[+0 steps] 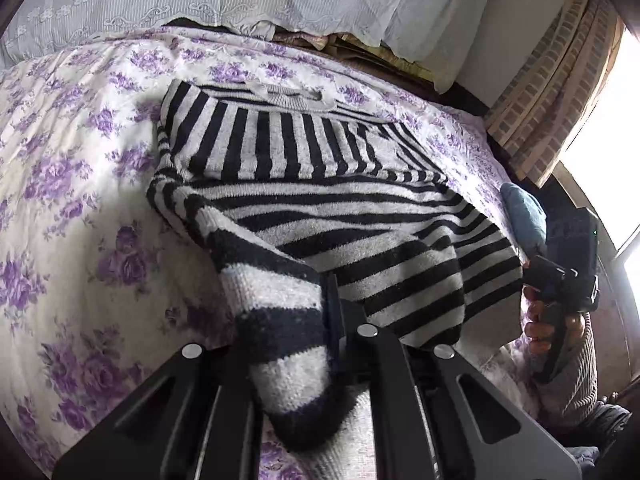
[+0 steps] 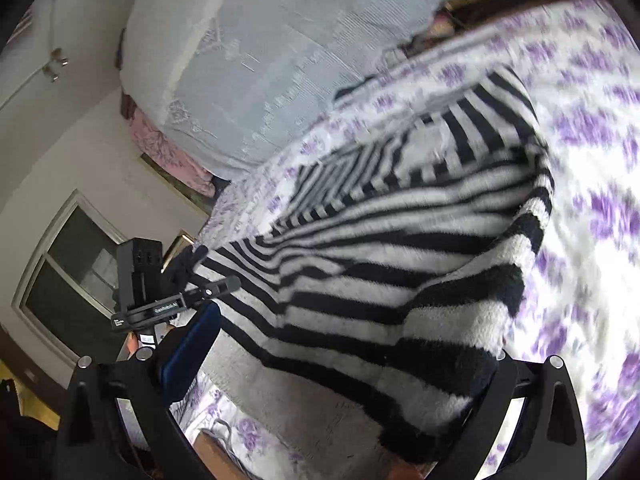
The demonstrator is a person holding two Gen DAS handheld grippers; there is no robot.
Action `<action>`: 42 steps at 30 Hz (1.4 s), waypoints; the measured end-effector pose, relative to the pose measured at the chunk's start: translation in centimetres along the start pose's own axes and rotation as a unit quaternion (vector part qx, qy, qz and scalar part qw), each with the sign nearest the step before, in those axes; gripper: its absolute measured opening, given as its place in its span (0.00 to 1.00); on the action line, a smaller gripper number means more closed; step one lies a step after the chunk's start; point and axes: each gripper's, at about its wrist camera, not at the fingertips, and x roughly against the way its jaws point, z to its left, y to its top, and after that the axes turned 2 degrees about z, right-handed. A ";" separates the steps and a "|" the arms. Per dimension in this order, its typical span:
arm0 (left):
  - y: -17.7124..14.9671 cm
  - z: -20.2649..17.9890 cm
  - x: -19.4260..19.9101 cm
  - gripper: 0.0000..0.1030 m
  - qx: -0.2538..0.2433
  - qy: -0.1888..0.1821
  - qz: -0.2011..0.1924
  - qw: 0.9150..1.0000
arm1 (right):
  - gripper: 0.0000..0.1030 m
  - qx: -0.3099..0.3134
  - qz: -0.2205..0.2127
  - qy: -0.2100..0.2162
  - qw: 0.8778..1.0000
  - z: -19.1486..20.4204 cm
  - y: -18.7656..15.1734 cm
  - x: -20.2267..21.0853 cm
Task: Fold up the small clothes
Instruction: 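Lift the gripped sweater edge with the left tool and fold it over the body, then open the left tool to release the folded edge and withdraw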
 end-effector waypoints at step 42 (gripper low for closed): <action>17.3 13.0 -9.1 0.52 0.228 -0.039 -0.036 0.972 | 0.96 -0.145 -0.139 -0.013 0.980 -11.3 18.9 -7.8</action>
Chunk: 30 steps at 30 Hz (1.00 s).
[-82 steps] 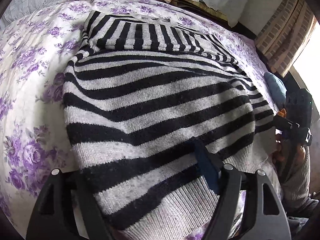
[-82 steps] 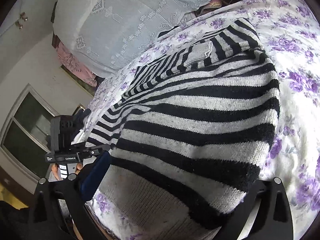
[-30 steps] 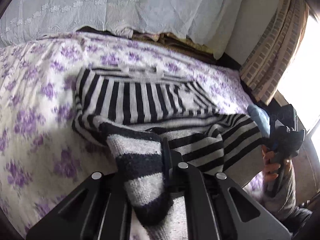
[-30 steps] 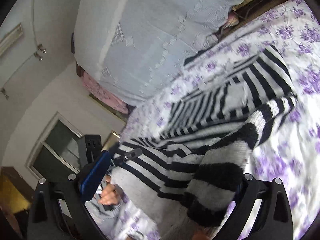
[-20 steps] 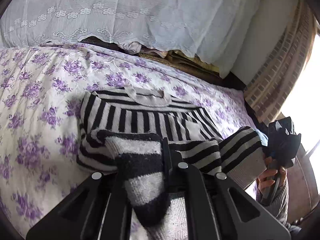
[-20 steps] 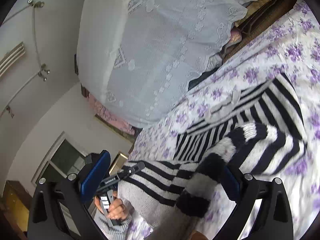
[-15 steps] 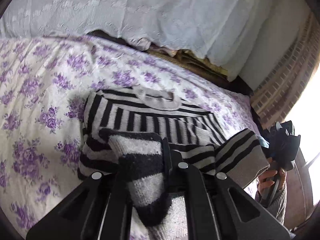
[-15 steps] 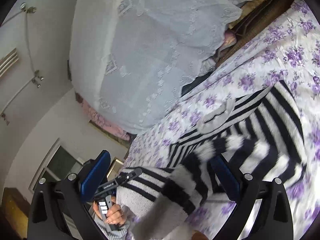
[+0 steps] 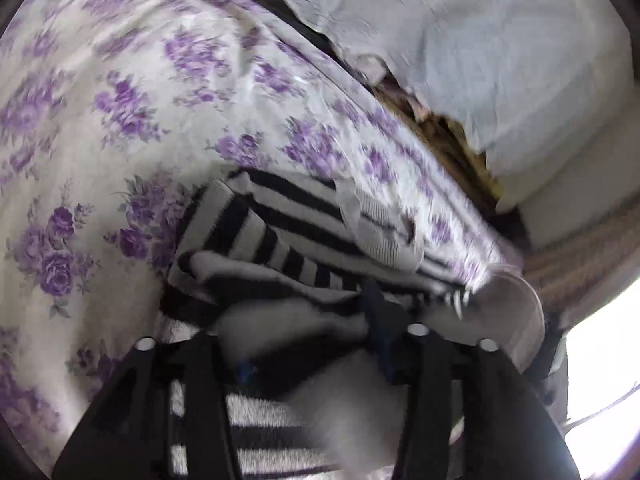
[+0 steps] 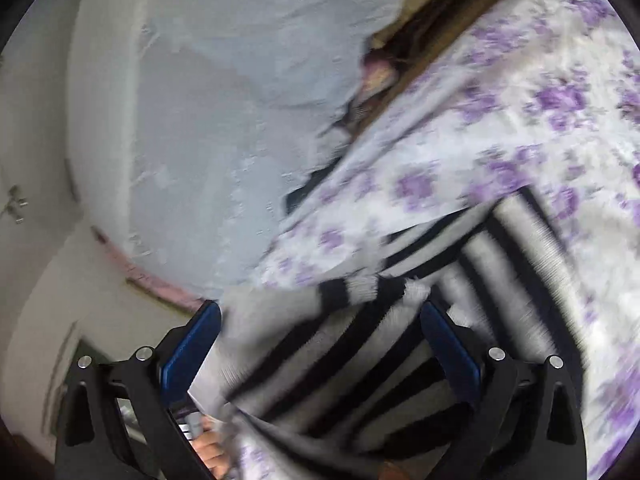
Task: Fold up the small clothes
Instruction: 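Open the left tool to release the folded edge and withdraw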
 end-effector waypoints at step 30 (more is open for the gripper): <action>-5.2 -6.4 -5.4 0.94 -0.242 0.196 -0.008 0.950 | 0.97 0.071 0.200 -0.063 0.975 0.0 3.3 -6.0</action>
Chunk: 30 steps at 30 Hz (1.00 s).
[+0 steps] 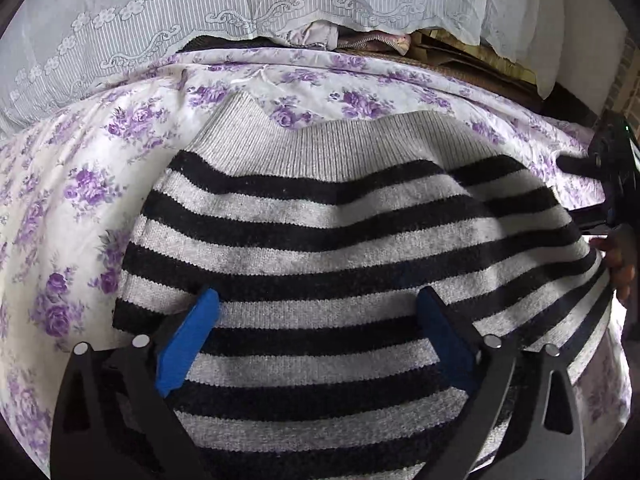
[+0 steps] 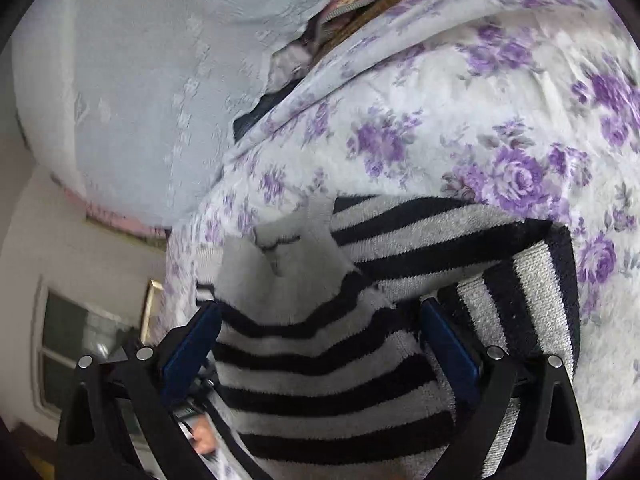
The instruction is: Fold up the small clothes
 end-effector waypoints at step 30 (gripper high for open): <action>1.0 0.6 1.8 0.95 0.042 -0.033 -0.009 0.999 | 0.46 0.057 -0.179 -0.175 0.967 1.8 0.0 7.0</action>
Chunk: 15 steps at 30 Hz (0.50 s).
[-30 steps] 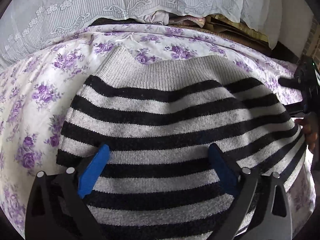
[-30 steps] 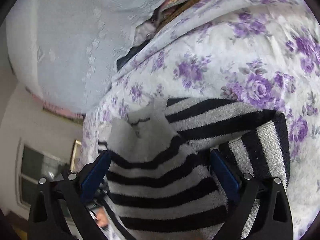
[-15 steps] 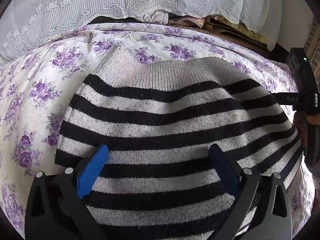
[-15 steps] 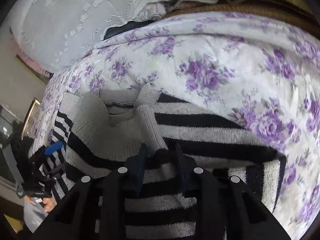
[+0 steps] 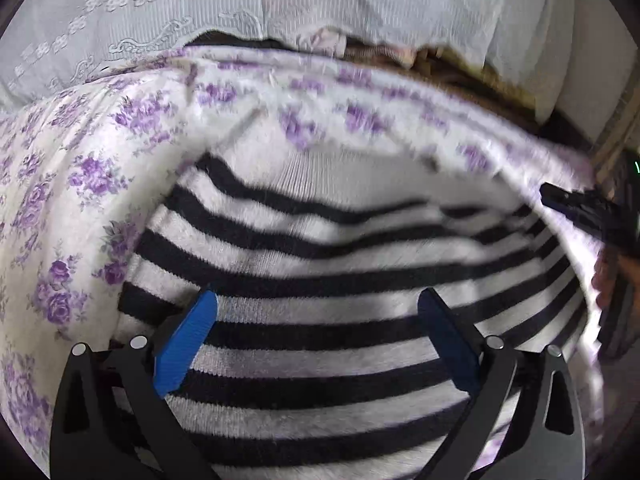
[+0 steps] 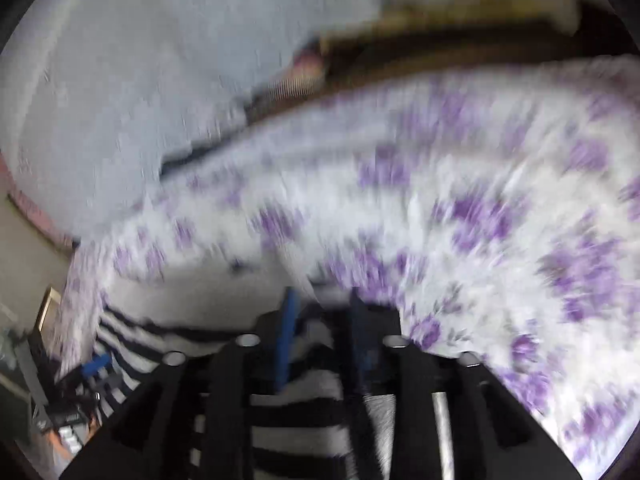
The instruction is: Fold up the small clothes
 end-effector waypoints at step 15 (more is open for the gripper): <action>0.6 -0.7 -1.9 0.95 -0.012 0.056 0.000 0.998 | 0.97 -0.004 0.021 0.171 0.985 4.4 -6.4 -4.8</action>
